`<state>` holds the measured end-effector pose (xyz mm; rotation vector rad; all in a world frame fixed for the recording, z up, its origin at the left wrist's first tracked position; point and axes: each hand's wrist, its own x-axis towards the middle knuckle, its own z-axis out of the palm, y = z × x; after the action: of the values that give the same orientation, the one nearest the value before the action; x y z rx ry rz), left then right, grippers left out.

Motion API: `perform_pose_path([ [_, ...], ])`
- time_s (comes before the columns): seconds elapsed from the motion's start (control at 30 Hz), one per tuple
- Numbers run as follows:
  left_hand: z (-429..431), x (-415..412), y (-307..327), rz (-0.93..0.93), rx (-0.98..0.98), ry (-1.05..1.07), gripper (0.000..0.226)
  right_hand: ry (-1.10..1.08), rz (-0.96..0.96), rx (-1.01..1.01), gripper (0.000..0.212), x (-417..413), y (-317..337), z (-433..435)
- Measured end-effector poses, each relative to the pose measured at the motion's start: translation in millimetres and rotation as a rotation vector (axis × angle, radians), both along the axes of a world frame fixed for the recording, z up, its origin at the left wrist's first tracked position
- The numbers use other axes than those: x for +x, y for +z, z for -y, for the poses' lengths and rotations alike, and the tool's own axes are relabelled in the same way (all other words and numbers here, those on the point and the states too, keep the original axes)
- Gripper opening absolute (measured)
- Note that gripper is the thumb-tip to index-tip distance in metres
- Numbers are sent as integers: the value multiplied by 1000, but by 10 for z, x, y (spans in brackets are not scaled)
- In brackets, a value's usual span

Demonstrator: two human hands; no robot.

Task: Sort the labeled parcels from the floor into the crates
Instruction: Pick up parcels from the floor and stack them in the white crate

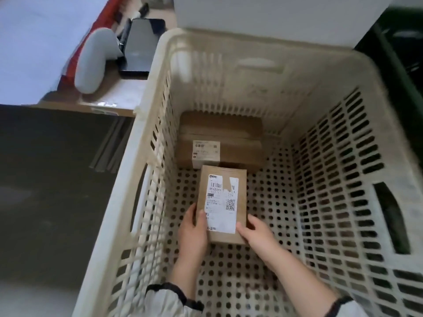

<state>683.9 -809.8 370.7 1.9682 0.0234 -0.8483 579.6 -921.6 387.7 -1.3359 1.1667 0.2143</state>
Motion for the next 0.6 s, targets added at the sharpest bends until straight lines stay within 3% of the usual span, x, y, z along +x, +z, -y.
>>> perform_pose_path([
  [0.07, -29, -44, -47, 14, 13, 17, 51, -48, 3, 21, 33, 8, -19, 53],
  [0.13, -58, -172, -38, 68, 147, 66, 63, -138, -12, 24, 50, 22, -45, 137],
  [0.23, -70, -406, 92, 54, 355, 178, 81, -220, 7, -29, 49, 97, -104, 242],
  [0.43, -120, -393, 33, 132, 524, 3, 85, -165, 65, -113, 46, 341, -217, 212],
  [0.6, -139, -211, 14, 205, 576, 35, 79, -60, 104, -130, 48, 571, -257, 162],
])
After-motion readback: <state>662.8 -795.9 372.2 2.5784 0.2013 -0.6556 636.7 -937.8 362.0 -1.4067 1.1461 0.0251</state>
